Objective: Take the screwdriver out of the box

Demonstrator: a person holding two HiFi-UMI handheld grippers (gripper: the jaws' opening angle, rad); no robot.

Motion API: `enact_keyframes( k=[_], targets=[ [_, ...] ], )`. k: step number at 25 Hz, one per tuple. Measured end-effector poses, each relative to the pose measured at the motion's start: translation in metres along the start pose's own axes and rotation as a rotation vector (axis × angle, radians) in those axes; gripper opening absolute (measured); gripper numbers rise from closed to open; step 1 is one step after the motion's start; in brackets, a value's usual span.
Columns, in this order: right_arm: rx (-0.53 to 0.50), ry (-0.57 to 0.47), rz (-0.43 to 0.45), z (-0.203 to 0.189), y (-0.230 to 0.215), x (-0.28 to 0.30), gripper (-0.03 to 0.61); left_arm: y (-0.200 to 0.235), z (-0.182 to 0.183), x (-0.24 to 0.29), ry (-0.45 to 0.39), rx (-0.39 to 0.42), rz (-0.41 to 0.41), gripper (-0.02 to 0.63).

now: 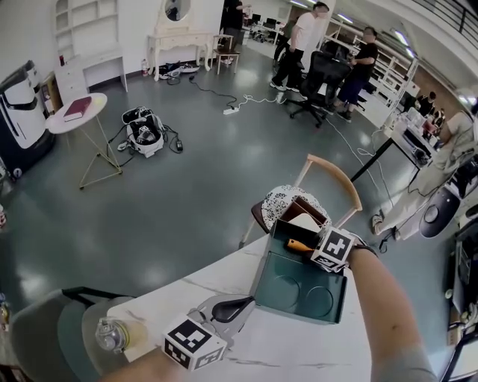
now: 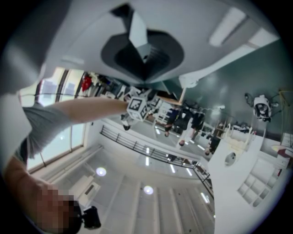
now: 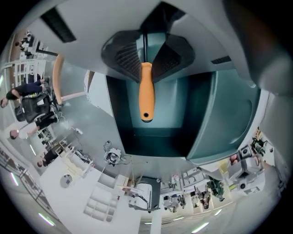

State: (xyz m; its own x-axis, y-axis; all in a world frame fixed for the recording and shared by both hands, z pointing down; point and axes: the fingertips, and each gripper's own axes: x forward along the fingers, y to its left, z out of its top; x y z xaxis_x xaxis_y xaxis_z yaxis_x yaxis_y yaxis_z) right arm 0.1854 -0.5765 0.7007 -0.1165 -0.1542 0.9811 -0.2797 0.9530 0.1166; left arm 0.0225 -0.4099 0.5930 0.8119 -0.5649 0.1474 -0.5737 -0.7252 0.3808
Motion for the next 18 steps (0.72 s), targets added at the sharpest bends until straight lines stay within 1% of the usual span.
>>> enact_keyframes(
  k=[4, 7, 11, 14, 18],
  targets=[
    [0.007, 0.006, -0.011, 0.0, -0.002, 0.001, 0.071, -0.001, 0.001, 0.0, -0.003, 0.001, 0.0, 0.003],
    [0.017, -0.009, -0.058, -0.001, -0.006, -0.001, 0.069, -0.001, 0.003, -0.002, -0.005, 0.002, 0.003, 0.003],
    [0.056, -0.03, -0.114, -0.003, -0.015, -0.01, 0.069, 0.0, 0.004, -0.007, -0.005, 0.005, 0.009, 0.003],
    [0.084, -0.047, -0.126, -0.003, -0.018, -0.023, 0.069, -0.001, 0.008, -0.008, -0.008, 0.008, 0.011, 0.003],
    [0.102, -0.068, -0.131, -0.001, -0.014, -0.045, 0.069, -0.011, 0.023, -0.01, -0.017, 0.015, 0.006, 0.003]
  ],
)
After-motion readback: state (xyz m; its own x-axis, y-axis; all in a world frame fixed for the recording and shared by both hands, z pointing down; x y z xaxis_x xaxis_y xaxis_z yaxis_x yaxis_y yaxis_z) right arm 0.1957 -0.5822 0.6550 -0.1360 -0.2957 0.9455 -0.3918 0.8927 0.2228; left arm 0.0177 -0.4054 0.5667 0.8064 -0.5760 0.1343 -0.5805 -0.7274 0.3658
